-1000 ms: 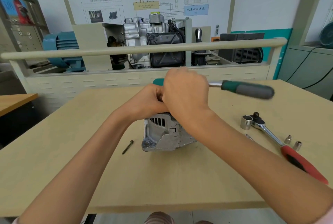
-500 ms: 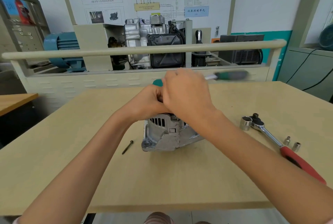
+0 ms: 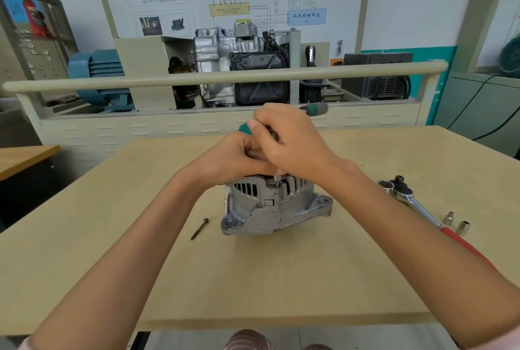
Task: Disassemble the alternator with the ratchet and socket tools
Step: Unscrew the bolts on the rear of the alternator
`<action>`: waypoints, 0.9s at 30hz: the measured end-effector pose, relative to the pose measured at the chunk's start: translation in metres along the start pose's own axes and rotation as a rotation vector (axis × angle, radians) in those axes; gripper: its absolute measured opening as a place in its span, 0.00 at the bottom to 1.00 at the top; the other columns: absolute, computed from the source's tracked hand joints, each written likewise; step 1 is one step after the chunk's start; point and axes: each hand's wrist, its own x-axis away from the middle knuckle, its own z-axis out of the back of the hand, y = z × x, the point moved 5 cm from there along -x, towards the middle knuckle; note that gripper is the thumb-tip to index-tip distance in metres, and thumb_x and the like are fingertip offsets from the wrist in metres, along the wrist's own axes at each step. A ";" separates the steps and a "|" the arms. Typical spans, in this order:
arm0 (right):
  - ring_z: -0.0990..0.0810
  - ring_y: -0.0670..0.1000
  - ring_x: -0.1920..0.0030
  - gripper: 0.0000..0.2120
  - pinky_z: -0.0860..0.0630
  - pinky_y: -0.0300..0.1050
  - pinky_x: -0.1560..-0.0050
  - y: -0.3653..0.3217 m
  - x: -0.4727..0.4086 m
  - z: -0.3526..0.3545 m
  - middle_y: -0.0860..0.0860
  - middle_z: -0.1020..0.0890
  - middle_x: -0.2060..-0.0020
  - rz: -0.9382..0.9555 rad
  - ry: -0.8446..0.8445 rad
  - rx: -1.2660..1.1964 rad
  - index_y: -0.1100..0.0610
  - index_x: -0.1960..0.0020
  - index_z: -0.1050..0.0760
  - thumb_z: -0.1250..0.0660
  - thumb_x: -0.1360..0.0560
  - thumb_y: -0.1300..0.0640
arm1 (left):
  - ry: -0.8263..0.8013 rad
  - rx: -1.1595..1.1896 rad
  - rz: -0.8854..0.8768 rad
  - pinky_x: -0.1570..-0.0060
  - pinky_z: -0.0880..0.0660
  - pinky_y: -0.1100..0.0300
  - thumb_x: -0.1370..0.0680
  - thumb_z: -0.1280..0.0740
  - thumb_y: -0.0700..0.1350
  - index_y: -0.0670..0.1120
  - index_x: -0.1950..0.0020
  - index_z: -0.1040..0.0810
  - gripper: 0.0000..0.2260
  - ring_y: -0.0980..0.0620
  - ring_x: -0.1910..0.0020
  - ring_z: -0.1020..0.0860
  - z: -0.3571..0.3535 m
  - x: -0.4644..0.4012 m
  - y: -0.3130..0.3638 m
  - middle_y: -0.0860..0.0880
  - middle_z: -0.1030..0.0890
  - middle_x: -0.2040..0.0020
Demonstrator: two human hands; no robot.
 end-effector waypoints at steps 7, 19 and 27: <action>0.24 0.55 0.58 0.10 0.42 0.44 0.67 -0.008 0.001 -0.010 0.55 0.22 0.56 -0.270 0.038 0.742 0.59 0.50 0.26 0.43 0.26 0.57 | 0.031 -0.116 -0.010 0.73 0.35 0.76 0.30 0.30 0.29 0.53 0.80 0.25 0.24 0.65 0.77 0.29 -0.003 -0.004 -0.004 0.59 0.26 0.80; 0.30 0.52 0.65 0.14 0.38 0.44 0.62 -0.003 0.000 -0.004 0.47 0.31 0.71 -0.029 0.090 0.024 0.54 0.69 0.34 0.41 0.24 0.59 | 0.024 -0.045 -0.008 0.62 0.26 0.69 0.30 0.28 0.33 0.39 0.61 0.19 0.02 0.57 0.64 0.20 0.003 -0.004 -0.006 0.44 0.17 0.65; 0.25 0.56 0.57 0.09 0.44 0.46 0.59 -0.012 0.003 -0.007 0.54 0.23 0.59 -0.157 0.090 0.560 0.58 0.55 0.26 0.44 0.25 0.56 | 0.008 -0.113 0.001 0.71 0.32 0.74 0.30 0.29 0.33 0.54 0.75 0.22 0.19 0.65 0.74 0.26 0.005 -0.004 -0.007 0.58 0.23 0.76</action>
